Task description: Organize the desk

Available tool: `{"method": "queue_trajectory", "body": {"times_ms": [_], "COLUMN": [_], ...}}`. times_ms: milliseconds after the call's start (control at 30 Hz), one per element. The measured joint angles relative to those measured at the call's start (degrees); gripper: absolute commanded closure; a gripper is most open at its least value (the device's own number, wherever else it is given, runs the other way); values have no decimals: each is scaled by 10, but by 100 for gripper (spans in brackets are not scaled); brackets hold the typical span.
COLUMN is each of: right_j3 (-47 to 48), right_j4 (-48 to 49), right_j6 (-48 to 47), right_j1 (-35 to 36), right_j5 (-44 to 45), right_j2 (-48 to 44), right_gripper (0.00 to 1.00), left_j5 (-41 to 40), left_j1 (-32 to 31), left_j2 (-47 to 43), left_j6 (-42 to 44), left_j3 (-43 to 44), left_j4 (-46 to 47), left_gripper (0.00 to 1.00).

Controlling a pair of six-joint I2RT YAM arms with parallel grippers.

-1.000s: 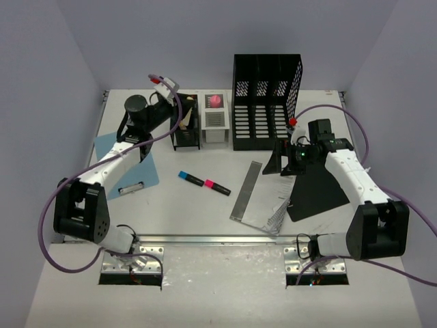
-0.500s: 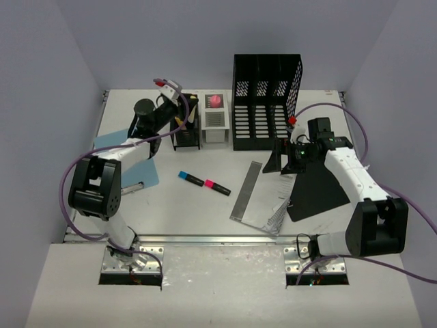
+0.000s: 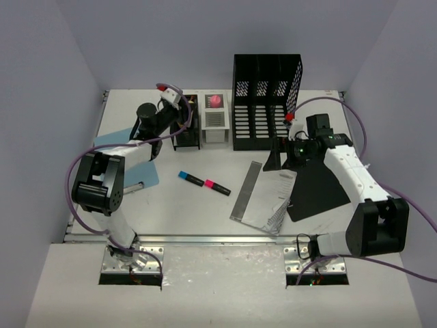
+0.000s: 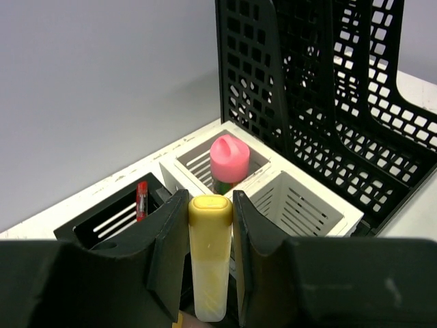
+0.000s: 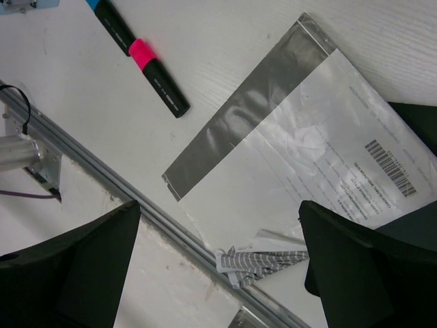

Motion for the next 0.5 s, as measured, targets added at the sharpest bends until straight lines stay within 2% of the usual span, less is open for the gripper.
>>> {"method": "queue_trajectory", "body": {"times_ms": [100,133,233,333,500], "right_j3": [10,14,28,47,130], "right_j4": [-3,-5,-5,-10,-33], "right_j6": [-15,-21,-38,-50,-73], "right_j1": [19,31,70,103,141], "right_j5": [21,32,62,85,124], "right_j2": [0,0,0,2,36], "right_gripper": [1,1,1,1,3], "left_j5": [-1,-1,0,1,15], "left_j1": [0,0,2,5,23], "left_j2": [0,0,0,-10,-94], "left_j6": [1,0,0,-9,-35], "left_j3": [-7,-10,-13,-17,-24], "left_j4": [-3,-3,-13,-35,-97], "left_gripper": [76,64,46,39,36]}}
